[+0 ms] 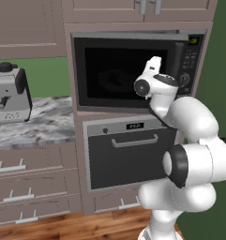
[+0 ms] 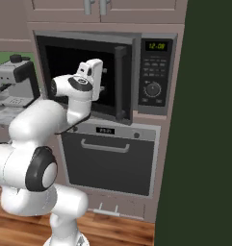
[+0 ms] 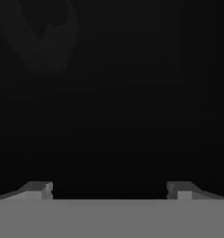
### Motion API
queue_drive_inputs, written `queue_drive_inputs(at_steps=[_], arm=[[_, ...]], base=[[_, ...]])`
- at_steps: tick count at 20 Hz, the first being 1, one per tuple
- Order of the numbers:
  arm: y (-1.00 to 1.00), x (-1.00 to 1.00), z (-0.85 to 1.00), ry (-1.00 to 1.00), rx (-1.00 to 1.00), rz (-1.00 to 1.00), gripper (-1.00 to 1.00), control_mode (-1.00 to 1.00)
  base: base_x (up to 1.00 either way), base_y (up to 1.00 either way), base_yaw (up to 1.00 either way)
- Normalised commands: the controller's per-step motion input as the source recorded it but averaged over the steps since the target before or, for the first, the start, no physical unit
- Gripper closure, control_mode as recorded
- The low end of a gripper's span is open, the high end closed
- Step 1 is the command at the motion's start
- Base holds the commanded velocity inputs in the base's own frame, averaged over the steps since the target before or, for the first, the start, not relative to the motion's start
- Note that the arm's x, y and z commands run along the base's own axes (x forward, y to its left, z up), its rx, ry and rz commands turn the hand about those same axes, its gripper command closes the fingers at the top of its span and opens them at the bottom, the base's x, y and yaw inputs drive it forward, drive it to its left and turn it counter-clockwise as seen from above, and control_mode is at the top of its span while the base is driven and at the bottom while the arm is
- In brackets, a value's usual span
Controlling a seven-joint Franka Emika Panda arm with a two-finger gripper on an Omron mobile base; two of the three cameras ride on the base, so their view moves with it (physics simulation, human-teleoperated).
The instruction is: Place the tupperware containing the steak and broccoli meal in the microwave. Close the microwave door and press the start button to reheat the meal.
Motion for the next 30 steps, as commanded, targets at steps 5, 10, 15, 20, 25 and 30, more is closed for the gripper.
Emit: queue_drive_inputs(at_steps=[5,10,15,20,25,30], arm=[[0.00,0.69,0.27,-0.01,0.00,0.23,-1.00,-1.00],[0.00,0.68,0.46,0.01,0.00,0.17,-1.00,-1.00],[0.01,0.69,0.72,0.08,-0.01,0.09,-1.00,-1.00],[0.08,0.70,0.84,0.16,-0.05,0.02,-1.00,-1.00],[0.00,0.57,0.44,0.27,-0.02,0.00,-1.00,-1.00],[0.18,-0.51,0.20,0.36,-0.05,0.00,-1.00,-1.00]], base=[[0.00,0.00,0.00],[0.00,0.00,0.00],[0.00,0.00,0.00],[0.00,0.00,0.00],[0.00,0.00,0.00],[0.00,0.00,0.00]])
